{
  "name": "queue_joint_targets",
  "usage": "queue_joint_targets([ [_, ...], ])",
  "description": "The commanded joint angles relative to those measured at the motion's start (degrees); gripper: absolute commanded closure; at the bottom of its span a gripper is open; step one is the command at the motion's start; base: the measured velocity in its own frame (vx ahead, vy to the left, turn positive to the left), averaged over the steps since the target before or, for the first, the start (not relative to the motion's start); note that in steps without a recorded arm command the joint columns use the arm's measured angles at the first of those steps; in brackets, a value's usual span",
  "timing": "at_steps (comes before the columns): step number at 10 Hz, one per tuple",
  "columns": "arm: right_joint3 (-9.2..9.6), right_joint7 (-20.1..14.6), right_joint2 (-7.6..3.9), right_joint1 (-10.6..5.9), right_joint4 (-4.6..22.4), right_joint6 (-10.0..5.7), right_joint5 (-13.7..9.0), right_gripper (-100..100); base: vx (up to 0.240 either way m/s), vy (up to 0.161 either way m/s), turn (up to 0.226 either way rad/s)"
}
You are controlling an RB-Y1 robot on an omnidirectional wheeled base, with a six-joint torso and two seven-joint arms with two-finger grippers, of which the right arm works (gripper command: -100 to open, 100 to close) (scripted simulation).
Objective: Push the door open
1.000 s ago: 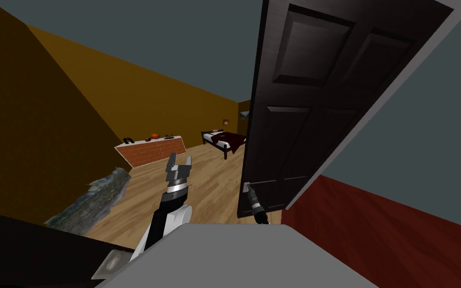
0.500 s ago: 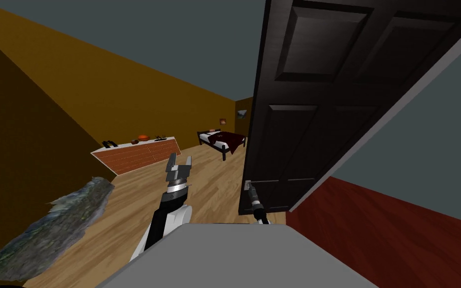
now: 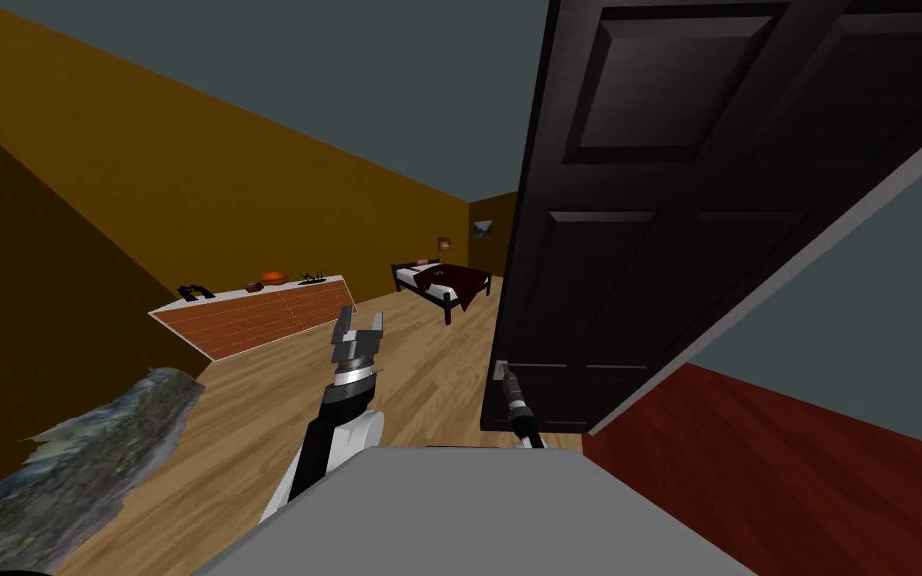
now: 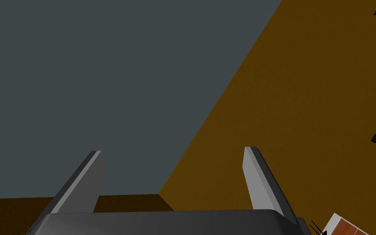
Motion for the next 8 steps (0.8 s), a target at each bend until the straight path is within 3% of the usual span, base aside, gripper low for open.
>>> queue_joint_targets([
  [1,-1.57,0.3,-0.79,-0.48,0.2,-0.62,-0.8,100,0.205,0.075,-0.054],
  [4,-3.49,0.9,-0.23,-0.97,0.6,-0.62,-1.8,100,0.195,0.091,-0.076],
  [7,-5.49,1.5,1.84,-1.49,1.0,-0.61,-2.8,100,0.188,0.108,-0.086],
  [8,-5.13,1.4,1.28,-1.45,1.6,-0.9,-2.6,100,0.075,0.036,-0.035],
])
